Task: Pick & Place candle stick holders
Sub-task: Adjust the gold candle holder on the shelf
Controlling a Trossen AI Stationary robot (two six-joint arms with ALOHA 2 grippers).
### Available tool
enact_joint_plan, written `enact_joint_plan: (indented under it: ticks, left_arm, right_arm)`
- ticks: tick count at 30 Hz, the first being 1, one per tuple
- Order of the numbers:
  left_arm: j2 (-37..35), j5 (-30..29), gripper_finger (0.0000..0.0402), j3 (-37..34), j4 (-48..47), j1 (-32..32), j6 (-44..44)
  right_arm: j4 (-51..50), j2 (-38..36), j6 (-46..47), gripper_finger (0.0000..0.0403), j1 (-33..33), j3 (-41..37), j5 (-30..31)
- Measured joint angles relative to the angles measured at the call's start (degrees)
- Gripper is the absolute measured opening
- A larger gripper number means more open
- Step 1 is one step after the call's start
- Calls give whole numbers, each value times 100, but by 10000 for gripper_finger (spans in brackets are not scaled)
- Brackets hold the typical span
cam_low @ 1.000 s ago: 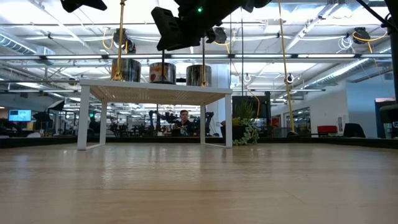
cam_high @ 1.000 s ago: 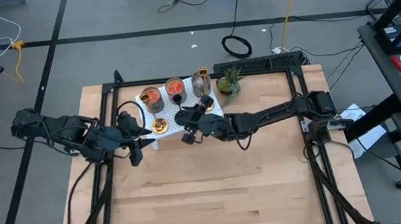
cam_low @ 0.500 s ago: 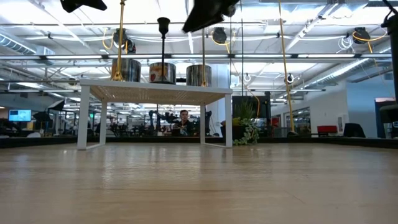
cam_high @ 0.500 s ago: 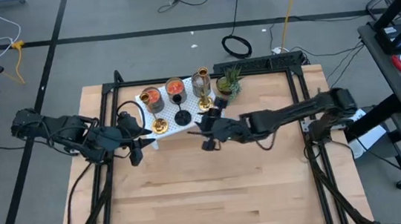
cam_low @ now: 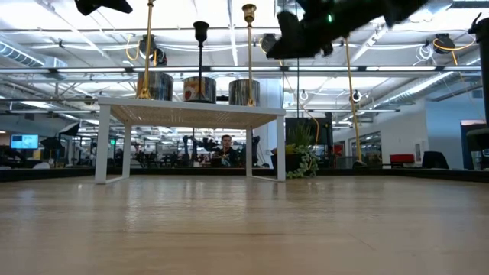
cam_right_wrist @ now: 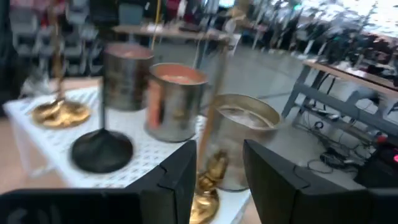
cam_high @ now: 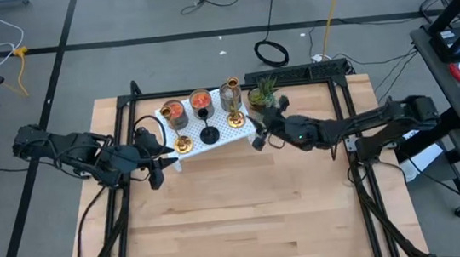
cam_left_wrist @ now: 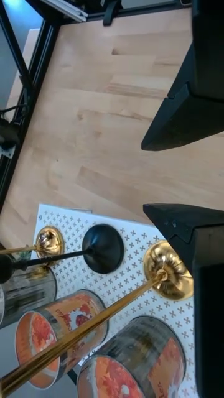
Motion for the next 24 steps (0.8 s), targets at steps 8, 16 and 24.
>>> enact_joint_plan:
  ticks: [8, 16, 24]
  left_arm:
    - [0, -43, 152, 1, 40, 0, -38]
    - [0, -43, 152, 2, 382, 0, 117]
    - [0, -44, 152, 2, 409, 0, 193]
  right_arm:
    - [1821, 263, 678, 126, -811, -822, -2123]
    - [1815, 686, 789, 126, -1189, -604, -2409]
    - [1850, 923, 836, 126, -1259, -403, -2540]
